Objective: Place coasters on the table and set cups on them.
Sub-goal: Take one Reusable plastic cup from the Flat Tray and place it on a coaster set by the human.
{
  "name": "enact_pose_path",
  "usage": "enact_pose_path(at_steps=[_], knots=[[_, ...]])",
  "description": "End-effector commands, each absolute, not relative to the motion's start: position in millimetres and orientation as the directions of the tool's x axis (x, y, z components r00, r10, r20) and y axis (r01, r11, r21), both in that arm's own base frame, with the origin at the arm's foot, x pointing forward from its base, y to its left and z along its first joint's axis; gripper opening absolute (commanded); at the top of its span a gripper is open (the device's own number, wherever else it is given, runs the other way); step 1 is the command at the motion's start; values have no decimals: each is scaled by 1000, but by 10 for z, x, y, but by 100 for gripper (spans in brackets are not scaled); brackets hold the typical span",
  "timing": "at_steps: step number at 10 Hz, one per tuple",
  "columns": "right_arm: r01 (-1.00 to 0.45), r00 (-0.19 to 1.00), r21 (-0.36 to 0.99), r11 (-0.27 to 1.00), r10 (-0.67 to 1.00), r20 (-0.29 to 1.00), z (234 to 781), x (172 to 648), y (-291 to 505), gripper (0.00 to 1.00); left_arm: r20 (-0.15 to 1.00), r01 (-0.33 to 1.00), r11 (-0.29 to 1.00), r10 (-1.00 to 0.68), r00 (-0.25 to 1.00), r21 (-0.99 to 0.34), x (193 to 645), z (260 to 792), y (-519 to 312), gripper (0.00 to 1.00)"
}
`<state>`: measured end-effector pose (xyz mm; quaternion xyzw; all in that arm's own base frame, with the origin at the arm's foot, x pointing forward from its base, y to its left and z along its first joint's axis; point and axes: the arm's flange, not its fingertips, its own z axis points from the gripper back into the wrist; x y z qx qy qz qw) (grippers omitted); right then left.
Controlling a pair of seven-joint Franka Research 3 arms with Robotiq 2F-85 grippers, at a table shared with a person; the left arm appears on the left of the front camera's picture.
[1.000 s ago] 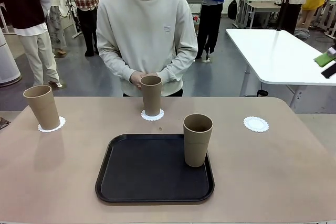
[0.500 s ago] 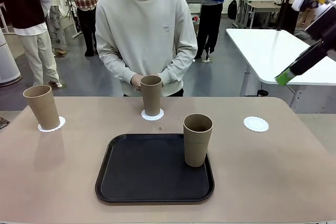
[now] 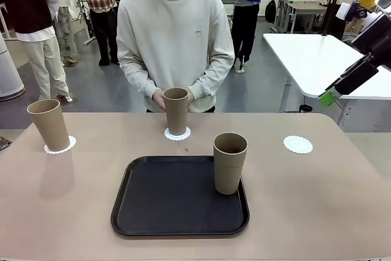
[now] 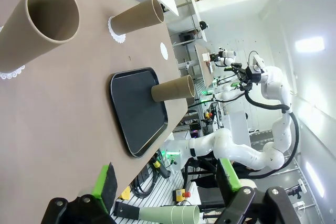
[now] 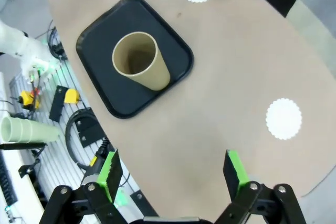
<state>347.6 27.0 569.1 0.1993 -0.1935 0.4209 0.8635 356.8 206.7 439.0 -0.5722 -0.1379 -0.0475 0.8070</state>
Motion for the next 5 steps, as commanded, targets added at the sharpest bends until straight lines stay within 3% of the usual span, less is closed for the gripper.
enact_pose_path(at_steps=[1, 4, 5], knots=[[-932, 312, 37, 361, 745, 589, 5457, 3402, 250, 100, 286, 241, 338, 91, 954, -910, 3557, 4389, 2074, 100], [-989, 7, -86, 122, 615, 788, 5077, 3675, 232, 100, 286, 241, 338, 91, 954, -910, 3557, 4389, 2074, 100], [-990, 18, -56, 128, 515, 857, 4964, 3761, 237, 100, 286, 241, 338, 91, 954, -910, 3557, 4389, 2074, 100]])
